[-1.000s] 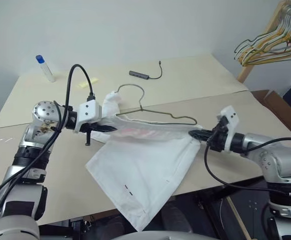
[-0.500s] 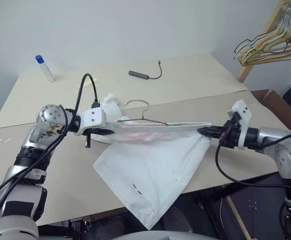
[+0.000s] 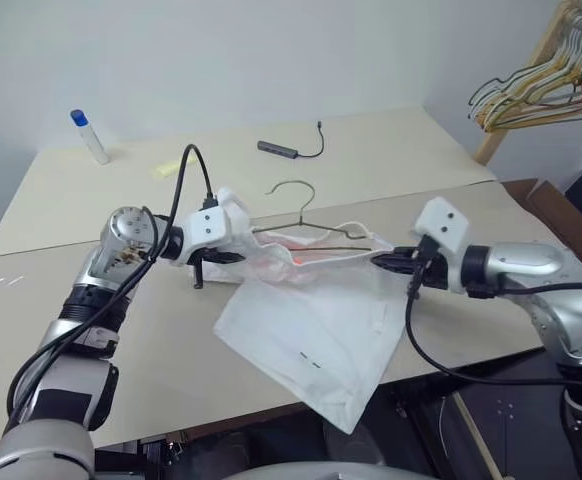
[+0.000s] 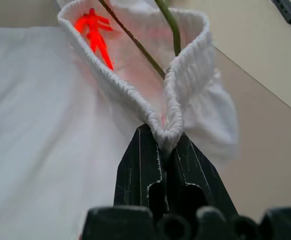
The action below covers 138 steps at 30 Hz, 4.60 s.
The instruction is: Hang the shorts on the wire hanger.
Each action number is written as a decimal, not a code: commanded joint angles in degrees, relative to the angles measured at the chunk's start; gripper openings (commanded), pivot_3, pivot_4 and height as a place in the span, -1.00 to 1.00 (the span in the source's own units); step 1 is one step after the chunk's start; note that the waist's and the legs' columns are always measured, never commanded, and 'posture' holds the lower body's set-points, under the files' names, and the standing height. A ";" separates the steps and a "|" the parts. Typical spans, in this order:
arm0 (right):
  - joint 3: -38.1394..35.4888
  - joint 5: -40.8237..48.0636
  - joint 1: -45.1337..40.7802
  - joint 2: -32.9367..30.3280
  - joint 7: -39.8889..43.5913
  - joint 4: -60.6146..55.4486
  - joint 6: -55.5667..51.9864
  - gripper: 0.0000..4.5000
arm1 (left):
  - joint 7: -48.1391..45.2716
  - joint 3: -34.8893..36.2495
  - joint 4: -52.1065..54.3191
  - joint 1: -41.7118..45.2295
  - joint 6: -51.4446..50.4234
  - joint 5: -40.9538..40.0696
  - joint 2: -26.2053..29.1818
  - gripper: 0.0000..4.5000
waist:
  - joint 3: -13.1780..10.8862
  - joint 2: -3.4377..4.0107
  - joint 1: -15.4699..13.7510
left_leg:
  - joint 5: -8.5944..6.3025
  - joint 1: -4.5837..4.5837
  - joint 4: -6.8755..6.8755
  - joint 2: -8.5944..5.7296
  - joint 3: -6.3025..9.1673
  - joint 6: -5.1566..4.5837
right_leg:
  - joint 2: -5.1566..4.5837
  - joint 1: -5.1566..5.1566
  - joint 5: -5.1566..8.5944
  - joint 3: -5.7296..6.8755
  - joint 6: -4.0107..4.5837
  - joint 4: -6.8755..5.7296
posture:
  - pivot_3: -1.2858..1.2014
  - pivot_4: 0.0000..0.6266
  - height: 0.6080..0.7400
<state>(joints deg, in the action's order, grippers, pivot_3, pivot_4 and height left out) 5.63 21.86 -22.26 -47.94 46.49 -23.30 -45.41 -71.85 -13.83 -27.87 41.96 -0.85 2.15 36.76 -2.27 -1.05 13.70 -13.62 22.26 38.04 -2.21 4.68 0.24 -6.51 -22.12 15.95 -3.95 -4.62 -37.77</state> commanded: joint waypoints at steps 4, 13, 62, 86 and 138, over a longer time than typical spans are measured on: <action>3.57 -4.95 0.27 -0.11 -0.79 -3.68 4.02 -0.86 | 3.60 1.99 -0.92 2.78 -1.64 -0.60 -1.13 -1.00 | 0.00 0.00 0.17 | 0.00 -0.03 0.00 0.02 0.00 0.00 | 0.02 0.00 0.00 0.00 0.00 -0.04 | -0.17 -1.00 1.00; 1.31 -5.75 -0.66 2.02 -1.27 -2.49 3.07 0.47 | 1.66 2.57 1.43 2.43 -2.58 -2.40 -0.96 -1.00 | 0.00 -0.01 1.16 | 0.00 -0.02 0.00 0.00 0.02 0.00 | 0.01 0.00 0.00 0.00 0.00 -0.09 | -0.16 -1.00 1.00; 8.02 -13.21 -20.40 1.06 28.51 25.46 12.18 -1.00 | -8.04 5.76 -1.69 6.92 3.76 -9.19 -2.54 0.06 | 0.01 0.00 3.67 | 0.01 -0.04 0.01 -0.03 0.06 0.02 | -0.06 -0.02 0.00 0.02 0.00 -0.20 | -0.17 -1.00 1.00; -37.82 8.94 12.56 -2.47 4.30 4.16 -33.50 -1.00 | 16.39 24.34 29.38 3.59 -33.15 -44.04 -11.65 0.99 | 0.28 0.22 3.65 | 0.00 0.00 0.20 0.03 0.07 0.01 | -0.04 0.10 0.01 -0.01 -0.01 -0.22 | -0.23 -1.00 1.00; -44.30 -7.84 -27.47 -7.17 -43.28 54.34 -24.51 0.63 | 22.31 24.26 37.04 2.95 -36.46 -49.69 -9.93 1.00 | 0.52 0.89 5.92 | -0.34 -1.20 -0.08 -0.08 -0.37 -0.39 | 0.05 2.03 0.30 0.01 -0.52 1.14 | -0.20 -1.00 1.00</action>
<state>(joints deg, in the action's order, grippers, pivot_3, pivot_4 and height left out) -37.17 13.68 -49.80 -55.72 4.64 36.76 -71.88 -50.08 9.96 7.98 44.57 -37.71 -47.32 26.22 -1.75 -0.16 19.61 -13.96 21.07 37.96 -2.30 4.37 -0.15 -6.47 -20.09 16.24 -3.95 -5.15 -36.63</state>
